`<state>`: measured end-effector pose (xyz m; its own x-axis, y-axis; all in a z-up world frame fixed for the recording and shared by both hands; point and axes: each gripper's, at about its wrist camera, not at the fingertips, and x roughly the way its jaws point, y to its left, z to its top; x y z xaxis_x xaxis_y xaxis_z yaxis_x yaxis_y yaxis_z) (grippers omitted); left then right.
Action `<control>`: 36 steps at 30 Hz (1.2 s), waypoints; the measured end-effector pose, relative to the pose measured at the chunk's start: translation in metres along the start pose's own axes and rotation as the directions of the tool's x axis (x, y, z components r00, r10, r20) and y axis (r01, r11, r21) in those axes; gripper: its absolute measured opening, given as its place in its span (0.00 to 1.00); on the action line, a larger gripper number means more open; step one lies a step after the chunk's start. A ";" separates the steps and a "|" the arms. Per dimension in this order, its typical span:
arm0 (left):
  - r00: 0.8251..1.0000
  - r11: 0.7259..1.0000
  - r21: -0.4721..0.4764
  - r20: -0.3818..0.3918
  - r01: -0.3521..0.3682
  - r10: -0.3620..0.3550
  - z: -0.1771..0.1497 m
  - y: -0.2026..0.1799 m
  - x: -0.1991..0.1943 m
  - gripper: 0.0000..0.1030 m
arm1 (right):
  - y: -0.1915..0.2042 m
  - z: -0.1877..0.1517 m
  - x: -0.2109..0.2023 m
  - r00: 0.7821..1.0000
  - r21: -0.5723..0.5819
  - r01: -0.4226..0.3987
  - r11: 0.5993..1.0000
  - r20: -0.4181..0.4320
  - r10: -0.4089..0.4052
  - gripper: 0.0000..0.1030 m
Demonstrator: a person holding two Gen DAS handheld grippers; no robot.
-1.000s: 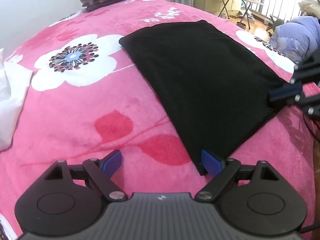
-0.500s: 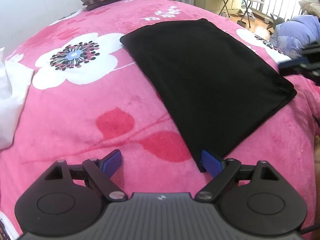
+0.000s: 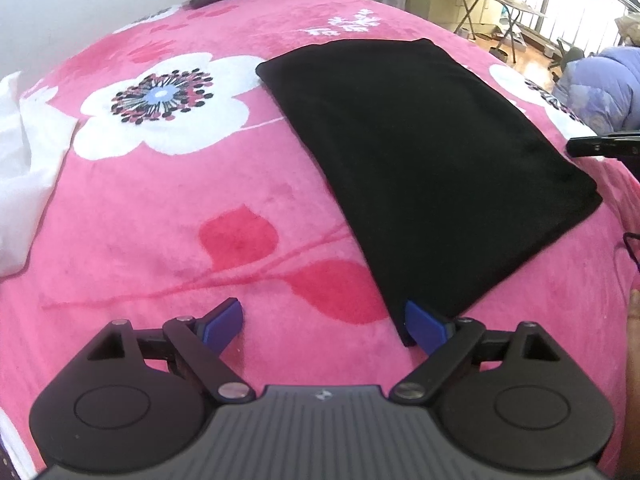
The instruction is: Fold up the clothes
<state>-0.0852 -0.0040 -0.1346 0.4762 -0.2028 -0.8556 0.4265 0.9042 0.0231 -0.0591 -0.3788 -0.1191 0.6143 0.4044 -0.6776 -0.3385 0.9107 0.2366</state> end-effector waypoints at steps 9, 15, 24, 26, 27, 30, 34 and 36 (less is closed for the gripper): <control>0.990 0.986 -0.115 0.058 -0.119 0.126 0.009 0.013 -0.025 0.85 | 0.043 0.042 0.030 0.984 -0.111 -0.168 0.980 0.049 0.174 0.05; 0.990 0.993 -0.046 0.082 -0.108 0.112 0.028 -0.012 -0.024 0.85 | 0.041 0.049 0.064 0.988 -0.107 -0.150 0.983 0.005 0.152 0.01; 0.998 0.998 -0.006 -0.004 -0.065 0.065 0.022 -0.047 0.003 0.82 | 0.018 0.064 0.058 0.989 -0.042 -0.120 0.992 0.077 0.123 0.06; 0.998 0.997 -0.038 -0.022 -0.060 0.060 0.021 -0.042 0.004 0.82 | 0.024 0.070 0.069 0.985 -0.052 -0.156 0.986 0.066 0.159 0.06; 0.998 0.997 -0.055 -0.030 -0.059 0.058 0.020 -0.039 0.004 0.82 | 0.026 0.072 0.075 0.984 -0.053 -0.166 0.985 0.060 0.169 0.06; 0.997 0.993 -0.091 -0.046 -0.072 0.068 0.016 -0.031 0.003 0.82 | 0.019 0.076 0.096 0.991 -0.020 -0.130 0.991 0.039 0.130 0.00; 0.996 0.991 -0.111 -0.057 -0.078 0.072 0.014 -0.027 0.002 0.83 | -0.011 0.081 0.090 0.994 0.103 -0.064 0.993 0.100 0.054 0.05; 0.995 0.991 -0.111 -0.059 -0.081 0.075 0.015 -0.028 0.002 0.83 | -0.020 0.082 0.084 0.994 0.136 -0.026 0.990 0.112 0.011 0.05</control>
<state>-0.0841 -0.0351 -0.1293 0.4608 -0.1123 -0.8804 0.2989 0.9536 0.0348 0.0580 -0.3562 -0.1236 0.6864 0.4210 -0.5930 -0.2542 0.9028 0.3468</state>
